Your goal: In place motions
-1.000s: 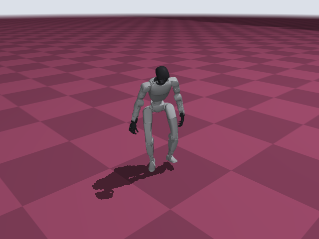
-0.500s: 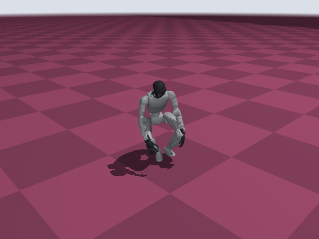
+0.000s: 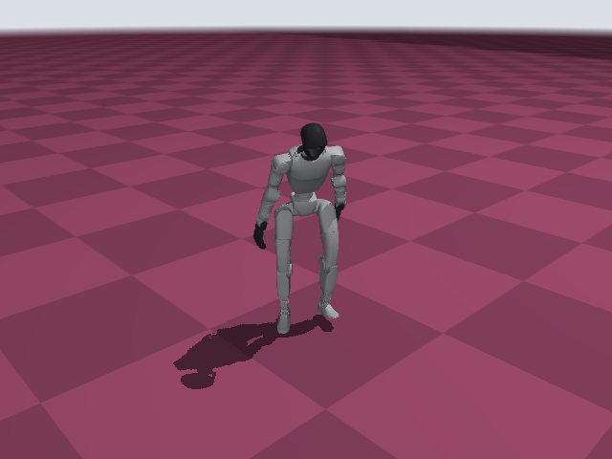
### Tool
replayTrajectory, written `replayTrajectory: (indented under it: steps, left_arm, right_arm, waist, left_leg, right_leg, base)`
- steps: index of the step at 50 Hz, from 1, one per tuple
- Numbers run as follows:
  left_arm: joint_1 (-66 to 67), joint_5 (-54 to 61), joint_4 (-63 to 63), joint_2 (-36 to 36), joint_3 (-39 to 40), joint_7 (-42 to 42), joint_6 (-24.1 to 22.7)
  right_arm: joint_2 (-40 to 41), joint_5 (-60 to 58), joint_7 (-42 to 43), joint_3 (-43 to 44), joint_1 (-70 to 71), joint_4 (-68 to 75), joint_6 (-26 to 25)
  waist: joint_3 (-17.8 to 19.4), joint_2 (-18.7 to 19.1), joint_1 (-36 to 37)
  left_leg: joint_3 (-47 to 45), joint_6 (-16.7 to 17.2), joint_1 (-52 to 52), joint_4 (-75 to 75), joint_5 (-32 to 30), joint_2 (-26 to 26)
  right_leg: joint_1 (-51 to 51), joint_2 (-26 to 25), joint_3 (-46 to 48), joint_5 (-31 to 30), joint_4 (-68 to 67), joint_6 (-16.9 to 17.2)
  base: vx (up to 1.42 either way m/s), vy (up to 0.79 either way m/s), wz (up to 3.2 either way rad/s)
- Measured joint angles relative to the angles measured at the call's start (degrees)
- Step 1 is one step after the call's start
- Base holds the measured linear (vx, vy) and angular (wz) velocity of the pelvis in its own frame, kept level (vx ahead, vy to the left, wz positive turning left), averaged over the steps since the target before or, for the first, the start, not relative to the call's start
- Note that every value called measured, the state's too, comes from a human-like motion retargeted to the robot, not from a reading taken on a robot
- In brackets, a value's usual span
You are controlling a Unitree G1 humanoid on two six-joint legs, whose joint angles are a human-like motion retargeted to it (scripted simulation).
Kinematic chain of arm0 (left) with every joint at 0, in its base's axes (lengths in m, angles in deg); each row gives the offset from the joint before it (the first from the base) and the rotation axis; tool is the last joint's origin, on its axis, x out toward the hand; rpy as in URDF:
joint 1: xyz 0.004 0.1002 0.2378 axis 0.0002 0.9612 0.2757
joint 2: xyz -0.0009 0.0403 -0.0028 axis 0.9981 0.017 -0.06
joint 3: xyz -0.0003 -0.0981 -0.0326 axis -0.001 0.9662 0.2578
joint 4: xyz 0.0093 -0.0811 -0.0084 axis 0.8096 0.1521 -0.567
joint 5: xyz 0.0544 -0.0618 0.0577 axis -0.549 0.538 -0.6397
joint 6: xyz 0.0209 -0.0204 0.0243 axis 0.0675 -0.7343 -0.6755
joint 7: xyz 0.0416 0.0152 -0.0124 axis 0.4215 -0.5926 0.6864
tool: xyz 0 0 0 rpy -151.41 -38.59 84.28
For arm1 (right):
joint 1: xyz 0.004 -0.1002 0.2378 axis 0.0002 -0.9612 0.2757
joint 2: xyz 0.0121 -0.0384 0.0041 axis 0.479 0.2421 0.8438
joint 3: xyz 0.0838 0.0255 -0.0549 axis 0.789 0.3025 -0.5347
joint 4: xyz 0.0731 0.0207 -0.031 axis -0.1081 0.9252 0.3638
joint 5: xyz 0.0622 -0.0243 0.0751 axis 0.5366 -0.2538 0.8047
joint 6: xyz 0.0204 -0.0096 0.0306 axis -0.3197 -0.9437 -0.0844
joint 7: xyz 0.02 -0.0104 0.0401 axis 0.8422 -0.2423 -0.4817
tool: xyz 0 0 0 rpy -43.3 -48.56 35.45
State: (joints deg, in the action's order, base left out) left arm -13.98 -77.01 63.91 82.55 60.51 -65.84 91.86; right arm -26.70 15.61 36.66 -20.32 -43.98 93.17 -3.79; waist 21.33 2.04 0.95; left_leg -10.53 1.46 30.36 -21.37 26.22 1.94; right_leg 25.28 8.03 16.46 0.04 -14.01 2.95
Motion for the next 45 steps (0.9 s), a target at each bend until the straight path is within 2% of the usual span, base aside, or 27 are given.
replayTrajectory:
  steps: [7, 10, 14, 20, 24, 28, 32, 36, 40, 45]
  left_arm:
    - [10.7, -2.5, 8.0, -0.6, 6.4, -0.4, 3.7]
    - [11.3, -0.9, 8.0, -1.0, 7.3, 0.3, 5.3]
    - [8.6, 2.8, 4.7, -1.7, 7.1, 1.8, 4.5]
    - [-1.6, 5.1, -3.3, -1.0, 0.6, -1.6, 2.2]
    - [-8.7, 4.9, -9.4, 1.6, -3.7, -3.8, 1.0]
    - [-17.0, 3.2, -12.7, 4.5, -5.2, -3.6, 0.7]
    - [-25.8, 1.3, -12.2, 5.8, -6.8, -2.7, 0.8]
    - [-32.7, -0.9, -10.1, 7.7, -7.9, -1.3, 0.4]
    - [-36.3, -4.8, -8.1, 9.0, -8.7, -1.6, 0.7]
    - [-34.0, -7.3, -5.4, 8.4, -8.2, -0.6, 2.4]
  right_arm:
    - [2.8, -6.5, 1.5, 2.1, -15.2, 1.9, 0.0]
    - [3.3, -7.4, 1.4, 2.3, -16.1, 3.6, -1.4]
    - [3.5, -3.4, 1.3, -1.0, -12.9, 3.6, -0.4]
    - [3.0, -4.0, 4.3, -5.6, -6.2, -6.0, 1.1]
    - [0.3, -7.3, 6.6, -10.5, 0.1, -12.4, 2.8]
    - [-2.3, -11.4, 4.9, -13.2, 8.7, -14.9, 3.7]
    - [-5.0, -12.9, 3.2, -14.3, 15.9, -16.0, 4.5]
    - [-6.4, -14.4, 2.6, -14.7, 20.6, -19.0, 5.2]
    - [-6.4, -13.6, 3.2, -13.9, 22.2, -20.9, 6.1]
    - [-4.4, -12.5, 2.7, -13.4, 19.7, -18.0, 6.4]
  waist:
    - [-6.8, -1.9, -2.4]
    - [-7.0, -2.6, -1.4]
    - [-5.9, -2.9, -1.4]
    - [-5.8, -2.1, -0.2]
    - [-6.6, -2.6, 0.8]
    - [-7.1, -2.9, 0.5]
    - [-7.1, -3.2, 2.4]
    - [-6.7, -3.3, 2.7]
    - [-6.7, -3.7, 2.2]
    - [-7.1, -3.7, 2.8]
  left_leg:
    - [1.7, -0.4, -8.5, 8.7, -2.6, -4.2]
    - [0.7, -0.3, -10.0, 9.3, -2.5, -4.3]
    - [-0.3, 0.0, -9.2, 7.4, -1.6, -3.2]
    - [0.9, 0.9, 3.9, -8.8, 5.4, -0.4]
    - [0.6, 0.5, 15.7, -25.7, 13.4, 1.3]
    - [0.2, -0.2, 27.5, -42.6, 19.1, 2.2]
    - [-0.6, -0.7, 37.3, -56.2, 22.2, 2.9]
    - [-1.2, -2.2, 44.8, -65.1, 23.8, 3.2]
    - [-1.9, -3.7, 48.3, -68.2, 23.8, 2.5]
    - [-0.8, -3.0, 43.1, -63.8, 23.8, 3.0]
  right_leg:
    - [-8.0, 1.6, 2.3, -1.2, 6.4, -0.3]
    - [-8.2, 1.9, 1.9, -1.0, 5.2, -0.4]
    - [-5.9, 1.8, 1.3, 0.5, 1.0, -0.4]
    - [5.3, 2.5, 0.9, 7.4, -13.2, 0.6]
    - [16.7, 2.6, -1.9, 14.5, -28.9, 1.3]
    - [28.5, 1.5, -5.6, 20.9, -45.4, 2.4]
    - [38.7, 0.3, -6.6, 25.9, -59.3, 1.7]
    - [46.2, 0.1, -5.8, 28.6, -69.1, -0.5]
    - [49.3, 1.2, -5.3, 30.0, -73.5, -1.7]
    - [43.4, 1.2, -5.9, 28.6, -68.1, -0.5]
  base:
    - [0.32, -0.05, 0.35]
    - [0.08, -0.02, -0.28]
    - [-0.06, -0.02, -0.25]
    - [-0.19, -0.05, 0.14]
    - [-0.14, -0.05, -0.08]
    - [-0.10, 0.00, 0.08]
    - [-0.09, -0.04, -0.03]
    - [-0.01, 0.00, 0.06]
    - [0.01, -0.03, 0.32]
    - [0.02, -0.06, -0.08]
